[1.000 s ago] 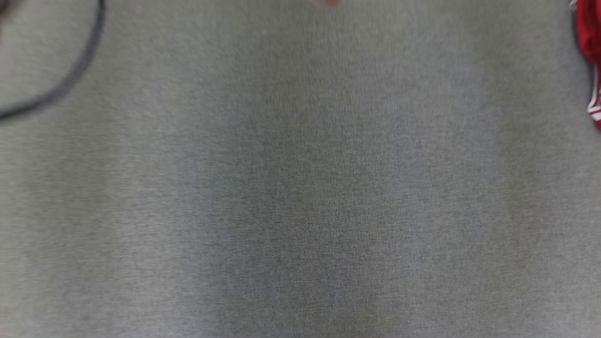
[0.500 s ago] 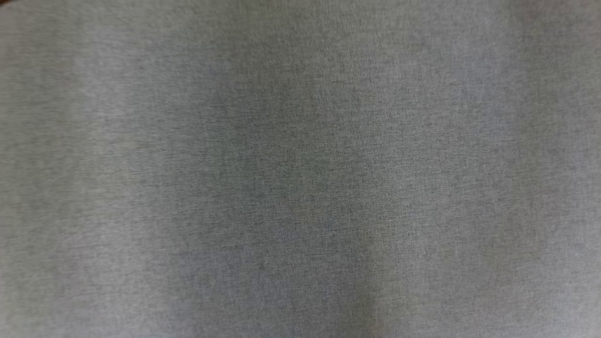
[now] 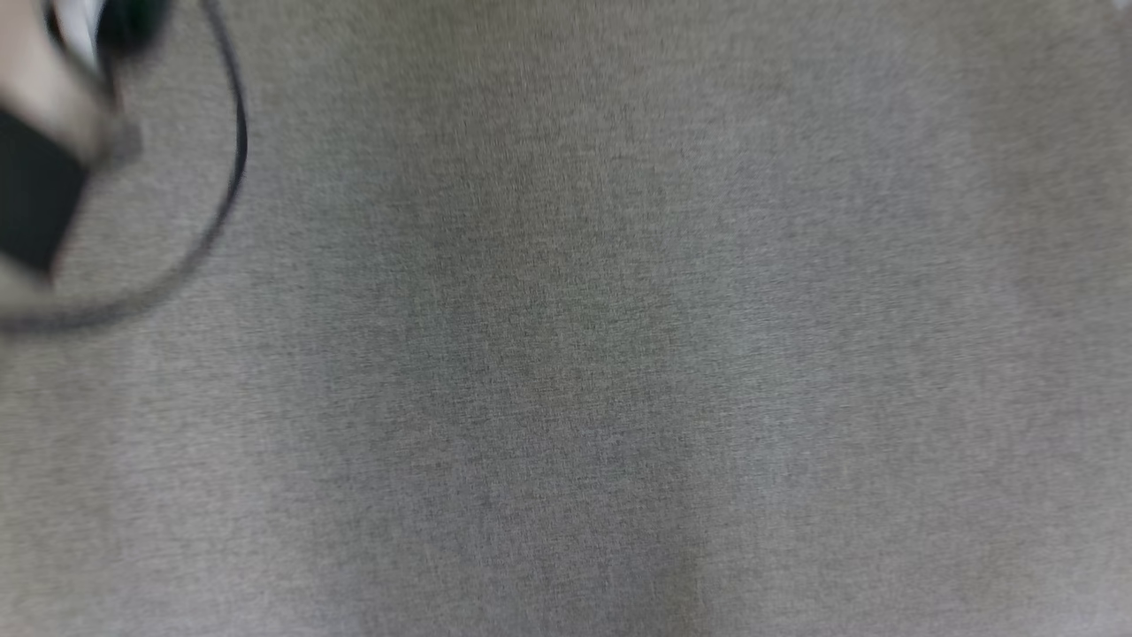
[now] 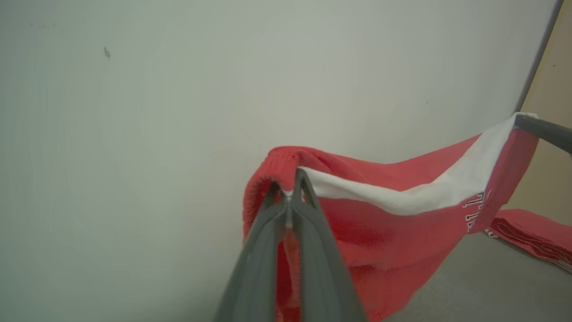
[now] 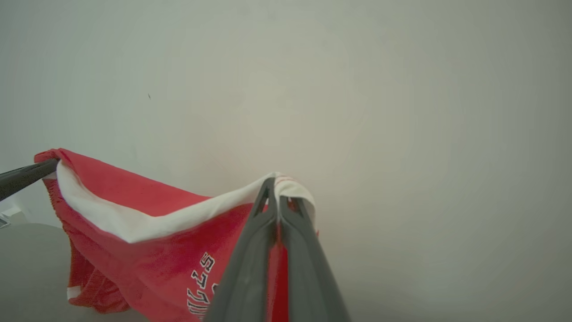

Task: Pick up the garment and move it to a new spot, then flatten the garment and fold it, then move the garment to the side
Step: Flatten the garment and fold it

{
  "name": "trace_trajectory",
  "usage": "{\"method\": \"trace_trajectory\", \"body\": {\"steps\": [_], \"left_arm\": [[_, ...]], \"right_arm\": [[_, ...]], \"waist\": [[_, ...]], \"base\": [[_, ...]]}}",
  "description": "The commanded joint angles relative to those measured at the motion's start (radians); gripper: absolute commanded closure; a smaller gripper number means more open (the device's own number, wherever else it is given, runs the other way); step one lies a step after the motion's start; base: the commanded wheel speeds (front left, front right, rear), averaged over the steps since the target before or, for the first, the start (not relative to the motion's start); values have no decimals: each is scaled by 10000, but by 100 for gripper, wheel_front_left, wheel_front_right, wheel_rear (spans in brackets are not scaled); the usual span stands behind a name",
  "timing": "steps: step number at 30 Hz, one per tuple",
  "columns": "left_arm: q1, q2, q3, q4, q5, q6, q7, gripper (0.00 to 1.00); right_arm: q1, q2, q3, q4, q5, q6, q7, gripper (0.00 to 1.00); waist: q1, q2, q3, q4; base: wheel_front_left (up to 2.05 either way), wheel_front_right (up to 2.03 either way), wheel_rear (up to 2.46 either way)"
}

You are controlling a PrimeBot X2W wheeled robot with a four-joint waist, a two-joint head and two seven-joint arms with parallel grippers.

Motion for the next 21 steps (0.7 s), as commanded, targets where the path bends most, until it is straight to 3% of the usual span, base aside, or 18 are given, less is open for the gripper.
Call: {"method": "trace_trajectory", "body": {"steps": [1,6,13,20,21], "left_arm": [[754,227,133,-389,-98,146,-94,100],[3726,991,513,-2556,-107,1088,-142,100],[7844,1358,949,-5372,350,2202,-146,100],[10506,1095,1389,-5996,650,2305,-150,100],[11248,854,1497,-5988,779,2252,-148,100]], "right_arm": [[664,-263,-201,-304,-31,-28,-11,100],[3200,-844,-588,-1648,-38,-28,-10,100],[6699,-1012,-1579,-2846,-82,-28,-11,100],[9457,-768,-2212,-3409,-232,-28,-12,100],[10260,-631,-2440,-3449,-242,-28,-12,100]], "waist": [[1,-1,-555,66],[1,-1,-1272,138],[1,-1,-2085,204],[1,-1,-2668,206],[1,-1,-2917,232]], "base": [[0,0,0],[0,0,0],[0,0,0],[0,0,0],[0,0,0]]}}
